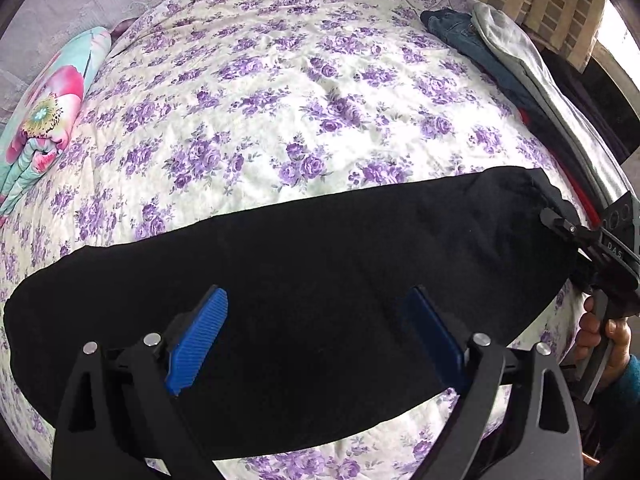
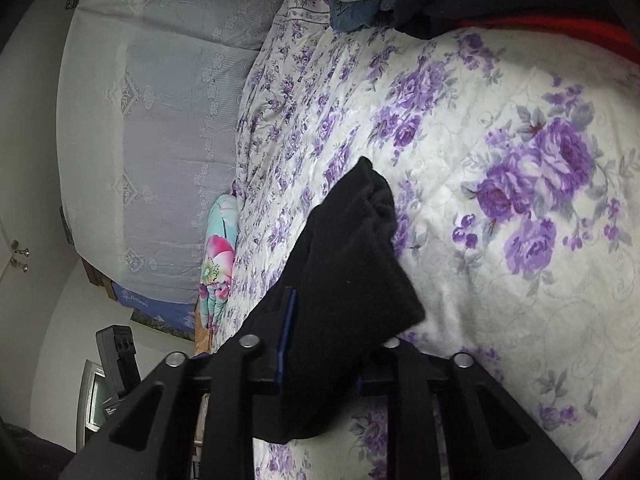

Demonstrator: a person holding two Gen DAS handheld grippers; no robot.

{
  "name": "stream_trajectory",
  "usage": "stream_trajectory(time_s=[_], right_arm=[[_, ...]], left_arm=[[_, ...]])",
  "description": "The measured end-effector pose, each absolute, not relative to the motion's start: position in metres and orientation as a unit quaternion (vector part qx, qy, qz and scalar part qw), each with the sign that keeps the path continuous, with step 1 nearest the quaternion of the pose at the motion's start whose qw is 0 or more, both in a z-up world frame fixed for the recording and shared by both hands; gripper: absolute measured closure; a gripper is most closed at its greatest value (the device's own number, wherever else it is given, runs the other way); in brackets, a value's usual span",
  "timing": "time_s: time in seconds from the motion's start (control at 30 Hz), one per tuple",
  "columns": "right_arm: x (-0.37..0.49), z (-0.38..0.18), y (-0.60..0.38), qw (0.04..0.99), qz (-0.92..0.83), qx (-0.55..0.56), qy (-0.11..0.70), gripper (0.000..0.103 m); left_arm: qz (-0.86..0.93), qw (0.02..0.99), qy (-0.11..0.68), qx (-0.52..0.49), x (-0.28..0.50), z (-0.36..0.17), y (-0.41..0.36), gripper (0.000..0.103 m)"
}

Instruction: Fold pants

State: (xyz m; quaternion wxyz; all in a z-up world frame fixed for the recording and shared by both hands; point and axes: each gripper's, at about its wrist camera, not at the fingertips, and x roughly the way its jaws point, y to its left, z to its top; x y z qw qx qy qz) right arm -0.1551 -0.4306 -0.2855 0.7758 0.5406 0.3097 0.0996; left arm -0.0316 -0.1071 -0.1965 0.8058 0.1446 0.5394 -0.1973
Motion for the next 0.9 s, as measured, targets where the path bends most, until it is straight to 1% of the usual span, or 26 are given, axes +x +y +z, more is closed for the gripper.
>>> stream_trajectory(time_s=[0.1,0.2,0.27,0.37,0.4,0.5,0.63,0.77,0.9], right_arm=[[-0.158,-0.278,-0.431,0.772,0.105,0.55,0.301,0.087],[-0.159,-0.272,-0.428,0.78,0.094,0.54,0.302,0.087],[-0.155,-0.282,-0.427,0.781,0.055,0.519,0.341,0.089],[-0.155,-0.271,-0.422,0.786,0.03,0.508,0.351,0.09],[-0.156,-0.263,-0.42,0.788,0.028,0.509,0.344,0.09],[-0.153,-0.227,-0.404,0.814,0.016,0.474,0.336,0.089],[-0.133,-0.175,-0.354,0.854,0.012,0.391,0.342,0.089],[-0.096,-0.138,-0.273,0.875,0.066,0.335,0.344,0.089],[-0.05,-0.131,-0.166,0.886,0.122,0.245,0.374,0.089]], left_arm=[[-0.195,0.806,0.538,0.149,-0.032,-0.198,-0.102,0.014],[-0.192,0.802,0.552,0.121,-0.027,-0.206,-0.082,0.014],[-0.195,0.791,0.571,0.098,-0.022,-0.219,-0.067,0.013],[-0.159,0.773,0.606,0.099,-0.015,-0.258,-0.04,0.013],[-0.159,0.771,0.611,0.089,-0.014,-0.263,-0.03,0.014],[-0.18,0.784,0.593,0.041,-0.016,-0.241,0.003,0.014],[-0.175,0.828,0.533,0.013,-0.016,-0.192,0.069,0.013],[-0.14,0.851,0.505,-0.028,-0.015,-0.167,0.143,0.013],[-0.103,0.849,0.511,-0.084,-0.009,-0.167,0.215,0.013]])
